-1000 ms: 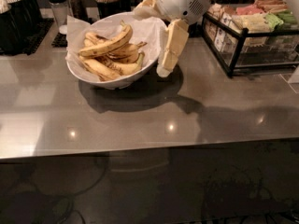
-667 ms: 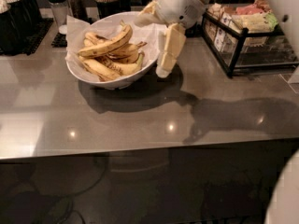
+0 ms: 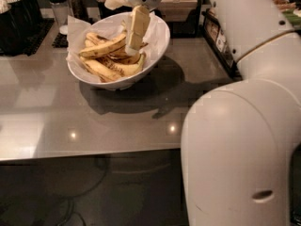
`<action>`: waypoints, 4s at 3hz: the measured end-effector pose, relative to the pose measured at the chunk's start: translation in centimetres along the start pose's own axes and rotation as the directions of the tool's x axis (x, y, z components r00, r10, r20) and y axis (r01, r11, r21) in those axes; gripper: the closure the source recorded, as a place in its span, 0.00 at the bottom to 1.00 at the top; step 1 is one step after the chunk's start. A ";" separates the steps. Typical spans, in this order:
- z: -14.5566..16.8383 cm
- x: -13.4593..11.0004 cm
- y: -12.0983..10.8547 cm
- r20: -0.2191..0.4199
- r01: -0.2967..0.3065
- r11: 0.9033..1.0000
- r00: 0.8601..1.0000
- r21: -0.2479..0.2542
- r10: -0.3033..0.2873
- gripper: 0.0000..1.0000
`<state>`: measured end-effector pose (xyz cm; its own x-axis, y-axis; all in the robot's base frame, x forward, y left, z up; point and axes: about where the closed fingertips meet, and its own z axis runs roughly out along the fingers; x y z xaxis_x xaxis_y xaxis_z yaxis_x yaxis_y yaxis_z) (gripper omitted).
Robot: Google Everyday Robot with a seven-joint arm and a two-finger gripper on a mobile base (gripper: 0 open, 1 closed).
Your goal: Pick banana from white bowl
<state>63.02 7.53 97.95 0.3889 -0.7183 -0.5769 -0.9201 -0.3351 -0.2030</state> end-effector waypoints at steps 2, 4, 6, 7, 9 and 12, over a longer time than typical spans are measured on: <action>3.7 -0.5 -3.2 0.017 0.002 1.000 1.000 -0.025 -0.002 0.00; 5.8 1.0 -2.7 0.014 -0.059 0.997 0.998 -0.053 0.060 0.19; 6.6 0.6 -4.0 0.031 -0.061 0.998 0.998 -0.016 0.061 0.64; 6.6 0.6 -4.0 0.031 -0.061 0.998 0.998 -0.016 0.061 0.88; 6.1 0.0 -4.3 0.076 -0.035 0.999 0.997 0.014 0.034 1.00; -2.3 -3.0 1.3 0.169 0.043 0.969 0.982 0.244 -0.086 1.00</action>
Offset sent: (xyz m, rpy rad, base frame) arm -0.0163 -0.0024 -0.0618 -0.2059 0.2679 0.1614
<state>60.72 7.87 101.21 0.4527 -0.5737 -0.6826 -0.8864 -0.2063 -0.4144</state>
